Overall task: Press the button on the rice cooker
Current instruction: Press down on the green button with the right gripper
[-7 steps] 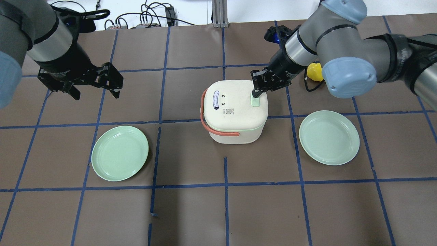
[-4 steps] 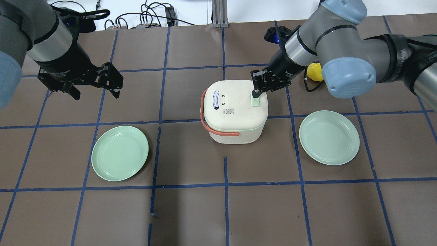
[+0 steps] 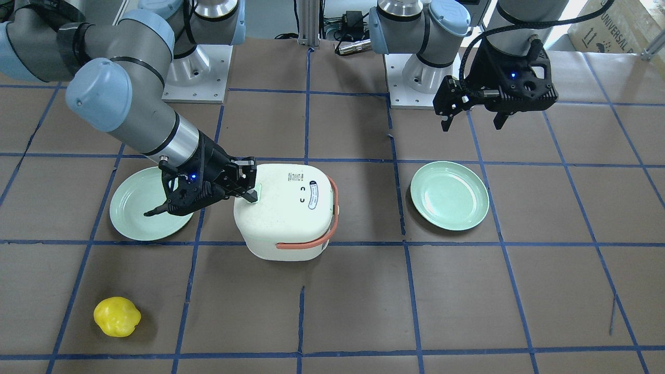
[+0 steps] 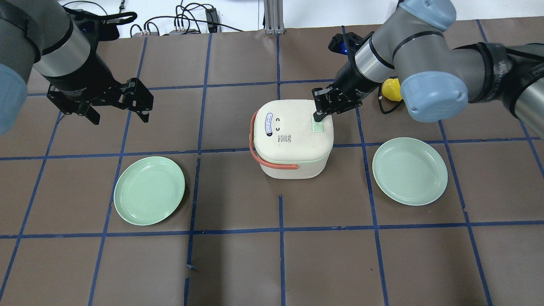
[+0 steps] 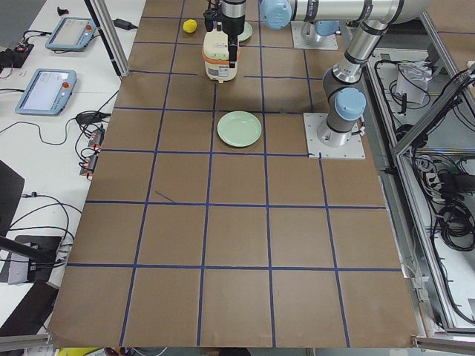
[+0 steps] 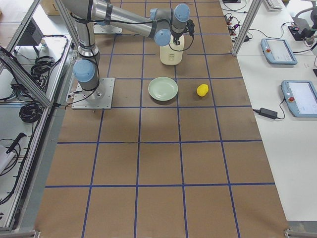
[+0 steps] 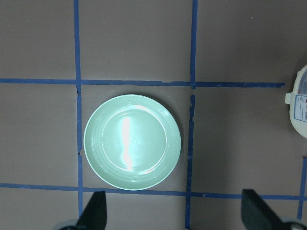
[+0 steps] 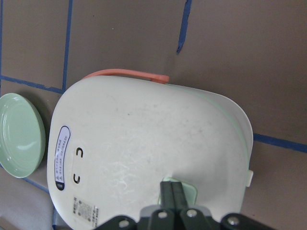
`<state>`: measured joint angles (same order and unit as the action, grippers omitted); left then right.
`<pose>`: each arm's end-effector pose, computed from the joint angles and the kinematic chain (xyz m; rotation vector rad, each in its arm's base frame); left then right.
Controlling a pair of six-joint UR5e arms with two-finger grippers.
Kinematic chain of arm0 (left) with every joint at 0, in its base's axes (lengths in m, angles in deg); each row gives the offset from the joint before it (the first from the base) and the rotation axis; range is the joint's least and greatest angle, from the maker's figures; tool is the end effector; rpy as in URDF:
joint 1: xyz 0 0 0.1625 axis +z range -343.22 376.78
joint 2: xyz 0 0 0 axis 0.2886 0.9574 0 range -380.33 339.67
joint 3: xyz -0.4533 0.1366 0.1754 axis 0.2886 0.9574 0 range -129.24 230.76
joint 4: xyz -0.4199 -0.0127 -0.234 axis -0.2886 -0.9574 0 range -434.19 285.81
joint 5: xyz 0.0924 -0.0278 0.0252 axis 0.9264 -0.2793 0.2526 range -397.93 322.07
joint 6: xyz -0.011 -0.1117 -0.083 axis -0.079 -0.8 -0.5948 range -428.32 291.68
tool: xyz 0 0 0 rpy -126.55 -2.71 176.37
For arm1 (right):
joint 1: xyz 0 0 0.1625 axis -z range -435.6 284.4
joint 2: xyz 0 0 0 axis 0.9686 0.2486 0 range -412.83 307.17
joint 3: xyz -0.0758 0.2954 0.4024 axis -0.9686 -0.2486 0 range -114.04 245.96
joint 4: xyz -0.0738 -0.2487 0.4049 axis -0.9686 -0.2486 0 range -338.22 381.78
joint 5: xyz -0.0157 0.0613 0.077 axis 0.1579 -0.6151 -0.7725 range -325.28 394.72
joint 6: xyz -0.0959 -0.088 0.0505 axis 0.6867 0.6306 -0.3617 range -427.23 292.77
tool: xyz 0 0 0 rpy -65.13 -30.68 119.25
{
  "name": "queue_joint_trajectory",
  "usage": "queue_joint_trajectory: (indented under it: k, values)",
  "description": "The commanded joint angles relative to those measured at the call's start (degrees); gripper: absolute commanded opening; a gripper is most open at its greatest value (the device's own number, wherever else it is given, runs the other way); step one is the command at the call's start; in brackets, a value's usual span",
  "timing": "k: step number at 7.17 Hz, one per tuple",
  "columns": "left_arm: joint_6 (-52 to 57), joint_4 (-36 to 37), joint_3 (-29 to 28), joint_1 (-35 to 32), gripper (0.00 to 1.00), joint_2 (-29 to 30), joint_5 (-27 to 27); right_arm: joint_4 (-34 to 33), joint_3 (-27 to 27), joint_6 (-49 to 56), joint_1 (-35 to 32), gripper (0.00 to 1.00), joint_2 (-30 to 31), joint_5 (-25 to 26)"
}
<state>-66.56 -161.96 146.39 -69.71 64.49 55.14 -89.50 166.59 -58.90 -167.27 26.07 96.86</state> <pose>-0.0937 -0.5272 0.5255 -0.0487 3.0859 -0.0443 0.2166 -0.6190 0.3628 -0.2288 2.6457 -0.0280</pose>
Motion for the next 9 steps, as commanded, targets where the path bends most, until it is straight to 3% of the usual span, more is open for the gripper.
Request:
queue_joint_trajectory:
  k: [1,9]
  values:
    - [0.0,0.0,0.0,0.0,1.00,0.0,0.0,-0.6,0.0,0.0,0.0,0.05,-0.5,0.0]
    - [0.0,0.0,0.0,0.0,1.00,0.0,0.0,-1.3,-0.2,0.0,0.0,0.06,-0.2,0.3]
